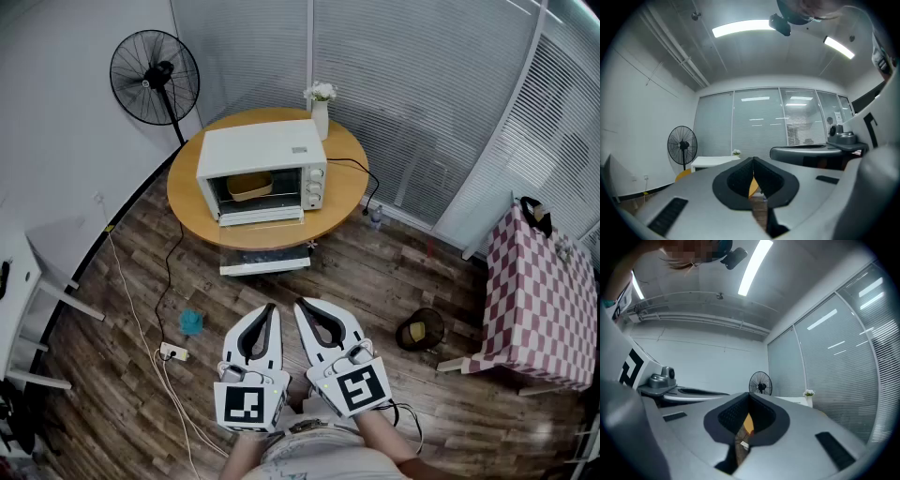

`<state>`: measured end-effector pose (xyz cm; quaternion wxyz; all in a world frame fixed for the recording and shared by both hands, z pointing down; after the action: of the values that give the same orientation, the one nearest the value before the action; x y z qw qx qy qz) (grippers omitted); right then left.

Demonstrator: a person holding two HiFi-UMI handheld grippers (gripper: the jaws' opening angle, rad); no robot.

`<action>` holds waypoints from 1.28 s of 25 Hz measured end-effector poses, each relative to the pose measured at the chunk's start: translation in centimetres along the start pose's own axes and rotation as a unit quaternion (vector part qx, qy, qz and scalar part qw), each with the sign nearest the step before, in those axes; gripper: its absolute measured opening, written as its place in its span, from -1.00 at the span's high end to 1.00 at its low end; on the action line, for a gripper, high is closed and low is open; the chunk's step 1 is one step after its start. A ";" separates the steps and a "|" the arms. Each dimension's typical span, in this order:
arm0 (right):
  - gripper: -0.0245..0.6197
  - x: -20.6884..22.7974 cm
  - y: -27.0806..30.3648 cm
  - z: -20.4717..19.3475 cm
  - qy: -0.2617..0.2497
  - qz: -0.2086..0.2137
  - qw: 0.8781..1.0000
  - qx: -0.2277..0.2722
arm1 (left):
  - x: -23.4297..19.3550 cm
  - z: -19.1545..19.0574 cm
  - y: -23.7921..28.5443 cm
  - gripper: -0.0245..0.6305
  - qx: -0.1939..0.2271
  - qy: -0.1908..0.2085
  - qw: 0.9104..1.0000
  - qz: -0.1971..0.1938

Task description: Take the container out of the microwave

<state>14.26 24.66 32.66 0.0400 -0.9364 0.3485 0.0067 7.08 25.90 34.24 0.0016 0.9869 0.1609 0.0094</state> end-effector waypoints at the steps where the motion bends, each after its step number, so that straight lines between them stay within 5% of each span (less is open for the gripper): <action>1: 0.95 -0.4 0.1 -0.2 0.001 0.007 1.000 0.003 | 0.0 0.0 0.1 0.88 0.000 0.000 1.000 0.000; 18: 0.95 1.6 0.5 -1.9 0.002 0.045 0.999 -0.009 | 1.5 -1.2 3.0 0.88 -0.014 -0.018 1.000 0.014; 32: 0.95 4.1 11.5 -2.7 -0.011 0.022 1.000 -0.016 | -7.2 -1.2 11.2 0.88 -0.001 -0.039 0.999 -0.020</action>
<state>9.79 13.14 34.42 0.0285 -0.9289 0.3686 0.0233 3.79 12.95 35.34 0.0087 0.9832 0.1801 -0.0294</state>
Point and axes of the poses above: the fingertips, and each gripper's own axes: y forward along the fingers, x to its right, z out of its top, the point moved 2 cm from there along -y, backward along the fingers, and after that the axes turned 3 degrees about z, right-handed, at the moved point
